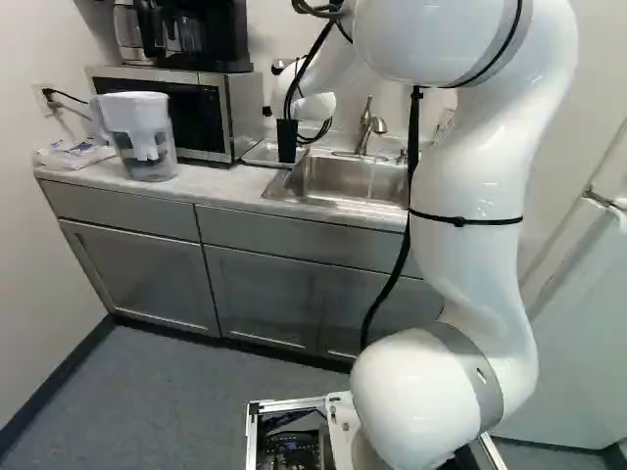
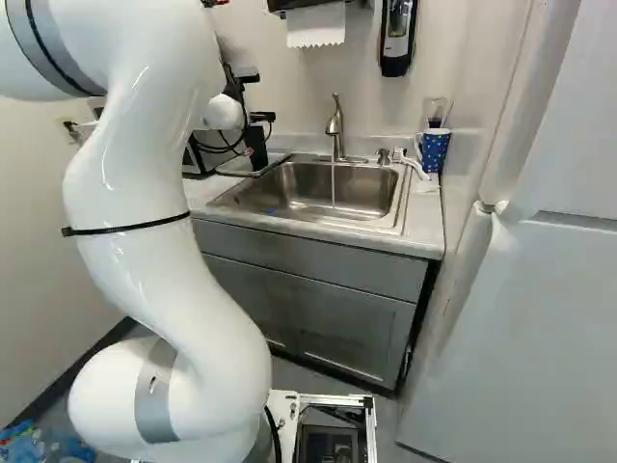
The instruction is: Rinse the cup and place it in the tray
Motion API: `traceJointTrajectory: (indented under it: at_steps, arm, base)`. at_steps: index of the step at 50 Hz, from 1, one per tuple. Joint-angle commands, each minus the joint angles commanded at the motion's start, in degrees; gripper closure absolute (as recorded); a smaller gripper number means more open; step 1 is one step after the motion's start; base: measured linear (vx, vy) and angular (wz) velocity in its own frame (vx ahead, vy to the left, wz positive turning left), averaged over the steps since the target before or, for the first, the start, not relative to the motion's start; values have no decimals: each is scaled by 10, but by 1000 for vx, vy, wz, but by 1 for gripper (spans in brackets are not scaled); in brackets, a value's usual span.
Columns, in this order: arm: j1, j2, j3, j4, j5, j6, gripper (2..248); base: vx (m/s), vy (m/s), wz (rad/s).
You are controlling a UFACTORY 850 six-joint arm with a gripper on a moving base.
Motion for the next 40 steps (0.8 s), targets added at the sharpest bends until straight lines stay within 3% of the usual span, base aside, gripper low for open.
traceJointTrajectory:
  at_steps: [40]
  arm:
    - [-4, 11, -35, 0, 0, 0, 3]
  base:
    - [0, 0, 0]
